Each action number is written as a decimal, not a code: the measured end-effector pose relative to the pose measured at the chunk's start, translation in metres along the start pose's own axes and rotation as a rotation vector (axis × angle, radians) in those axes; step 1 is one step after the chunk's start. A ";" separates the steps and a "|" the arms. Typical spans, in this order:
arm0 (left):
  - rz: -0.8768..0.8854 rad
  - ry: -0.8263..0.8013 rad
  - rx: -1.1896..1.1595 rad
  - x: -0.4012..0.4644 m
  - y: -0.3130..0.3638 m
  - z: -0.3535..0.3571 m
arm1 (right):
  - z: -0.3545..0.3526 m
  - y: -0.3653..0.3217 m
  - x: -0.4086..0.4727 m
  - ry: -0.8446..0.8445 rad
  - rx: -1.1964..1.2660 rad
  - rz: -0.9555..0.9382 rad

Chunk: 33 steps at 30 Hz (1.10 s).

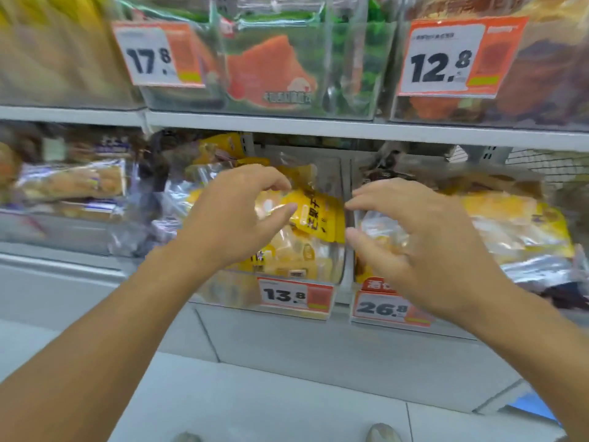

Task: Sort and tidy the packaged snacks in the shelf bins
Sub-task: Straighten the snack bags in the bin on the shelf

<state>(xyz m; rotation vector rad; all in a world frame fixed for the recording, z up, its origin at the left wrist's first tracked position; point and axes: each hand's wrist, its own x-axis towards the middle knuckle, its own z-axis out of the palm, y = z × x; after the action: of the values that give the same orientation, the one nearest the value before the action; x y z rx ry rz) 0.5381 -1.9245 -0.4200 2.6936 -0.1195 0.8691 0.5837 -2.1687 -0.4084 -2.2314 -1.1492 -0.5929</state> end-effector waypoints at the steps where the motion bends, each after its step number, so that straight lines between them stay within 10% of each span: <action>1: -0.074 -0.019 0.029 -0.010 -0.021 -0.005 | 0.018 -0.010 0.013 -0.077 0.022 -0.005; 5: -0.251 -0.257 0.179 -0.043 -0.073 -0.011 | 0.081 -0.022 0.065 -0.517 -0.196 0.101; 10: -0.477 -0.106 0.003 -0.031 -0.073 -0.006 | 0.112 -0.019 0.094 -0.898 -0.214 0.292; 21: -0.594 0.145 -0.309 -0.005 -0.073 0.009 | 0.106 -0.021 0.109 -0.780 -0.282 0.247; 33: -0.527 -0.083 -0.510 -0.015 -0.052 0.009 | 0.094 -0.031 0.101 -0.969 -0.143 0.194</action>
<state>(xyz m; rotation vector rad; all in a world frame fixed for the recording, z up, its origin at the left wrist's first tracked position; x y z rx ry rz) 0.5405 -1.8779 -0.4494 2.1252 0.2993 0.4806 0.6248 -2.0331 -0.4093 -2.7846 -1.2888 0.5896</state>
